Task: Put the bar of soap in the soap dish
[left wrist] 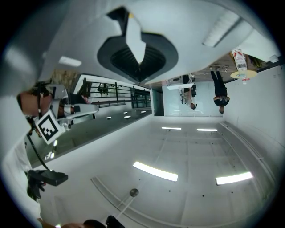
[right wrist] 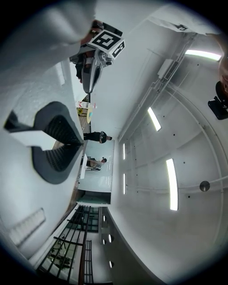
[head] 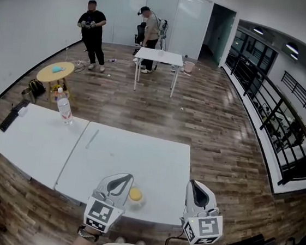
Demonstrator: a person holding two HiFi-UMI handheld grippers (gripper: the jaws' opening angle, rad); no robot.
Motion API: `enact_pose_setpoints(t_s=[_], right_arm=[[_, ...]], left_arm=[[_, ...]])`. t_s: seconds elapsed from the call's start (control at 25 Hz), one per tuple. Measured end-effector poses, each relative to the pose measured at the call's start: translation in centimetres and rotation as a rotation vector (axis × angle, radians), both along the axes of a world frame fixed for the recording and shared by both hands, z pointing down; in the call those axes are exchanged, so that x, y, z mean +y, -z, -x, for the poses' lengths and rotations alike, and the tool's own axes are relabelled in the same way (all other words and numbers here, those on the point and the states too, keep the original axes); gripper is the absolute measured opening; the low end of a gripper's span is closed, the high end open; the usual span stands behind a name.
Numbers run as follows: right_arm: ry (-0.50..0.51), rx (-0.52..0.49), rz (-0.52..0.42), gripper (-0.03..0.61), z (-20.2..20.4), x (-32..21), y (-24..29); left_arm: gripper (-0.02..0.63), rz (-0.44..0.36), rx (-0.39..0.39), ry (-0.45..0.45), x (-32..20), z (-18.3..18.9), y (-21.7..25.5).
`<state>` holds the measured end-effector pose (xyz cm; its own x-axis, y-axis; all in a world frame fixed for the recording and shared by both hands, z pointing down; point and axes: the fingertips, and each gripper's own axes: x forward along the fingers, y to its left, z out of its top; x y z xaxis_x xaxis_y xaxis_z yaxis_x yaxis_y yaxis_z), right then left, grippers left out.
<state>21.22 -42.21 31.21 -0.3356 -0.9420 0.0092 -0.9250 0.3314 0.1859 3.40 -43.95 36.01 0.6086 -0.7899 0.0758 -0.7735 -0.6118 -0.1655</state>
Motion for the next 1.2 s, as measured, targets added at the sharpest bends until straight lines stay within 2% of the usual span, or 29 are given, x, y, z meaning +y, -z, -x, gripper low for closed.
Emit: enact_pose_setpoints(t_s=[0.56, 0.76, 0.96, 1.2], right_arm=[[-0.040, -0.025, 0.024, 0.003, 1.2, 1.2, -0.3], [-0.086, -0.039, 0.053, 0.003, 1.0, 2.2, -1.1], [-0.089, -0.048, 0.068, 0.003, 1.1, 3.5, -1.5], [-0.071, -0.089, 0.063, 0.003, 2.0, 3.7, -0.8]], left_arm=[[0.008, -0.006, 0.005, -0.029, 1.1, 1.3, 0.4], [0.008, 0.028, 0.007, -0.053, 1.8, 1.6, -0.4], [0.008, 0.055, 0.023, -0.080, 2.6, 1.6, -1.2], [0.008, 0.011, 0.044, -0.119, 3.9, 1.3, 0.3]])
